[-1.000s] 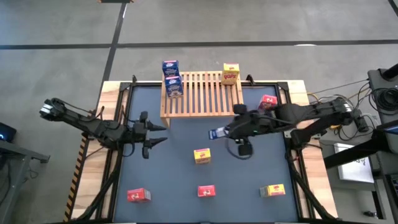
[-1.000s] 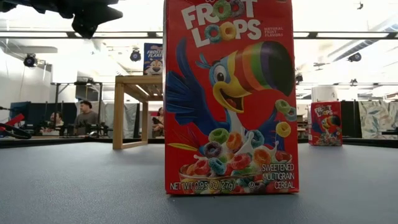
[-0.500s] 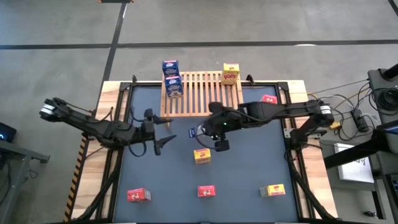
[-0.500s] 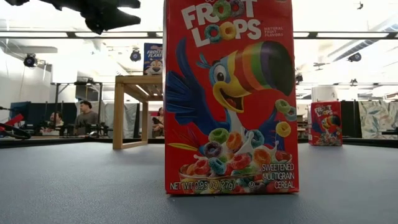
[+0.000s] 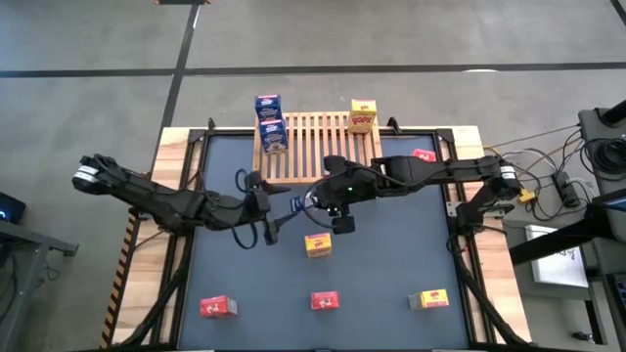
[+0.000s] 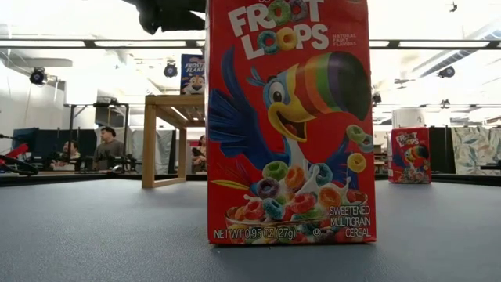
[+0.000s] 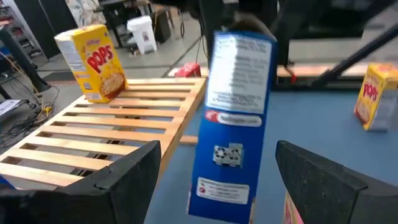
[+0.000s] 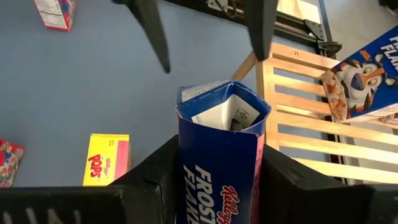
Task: Stack cereal on shelf
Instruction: Put the blue cereal box on the shelf aligned with the other blue cereal boxes
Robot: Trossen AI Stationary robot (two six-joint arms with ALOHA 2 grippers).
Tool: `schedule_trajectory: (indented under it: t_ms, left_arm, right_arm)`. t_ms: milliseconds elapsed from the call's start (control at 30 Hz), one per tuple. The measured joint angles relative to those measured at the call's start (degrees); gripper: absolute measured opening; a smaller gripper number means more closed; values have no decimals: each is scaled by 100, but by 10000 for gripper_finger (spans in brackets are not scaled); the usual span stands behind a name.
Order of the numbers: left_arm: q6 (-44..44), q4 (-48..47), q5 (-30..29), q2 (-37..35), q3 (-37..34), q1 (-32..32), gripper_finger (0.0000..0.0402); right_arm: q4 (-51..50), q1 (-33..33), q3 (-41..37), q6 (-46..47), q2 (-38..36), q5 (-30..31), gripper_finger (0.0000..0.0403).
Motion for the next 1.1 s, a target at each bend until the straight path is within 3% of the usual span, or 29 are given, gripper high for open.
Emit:
schedule_trajectory:
  t_ms: [300, 633, 800, 1100]
  left_arm:
    - [-95, -672, 9, 617, 744, 87, 306]
    - [-368, -809, 444, 959, 741, 449, 298]
    - [-368, -806, 459, 1010, 741, 503, 256]
    - [-314, -878, 607, 982, 739, 503, 147]
  right_arm:
    - [7, 2, -9, 11, -1, -5, 144]
    - [23, 2, -11, 13, -4, -20, 144]
    - [20, 0, -13, 13, -4, -3, 144]
    - [41, 2, -15, -8, -10, -33, 153]
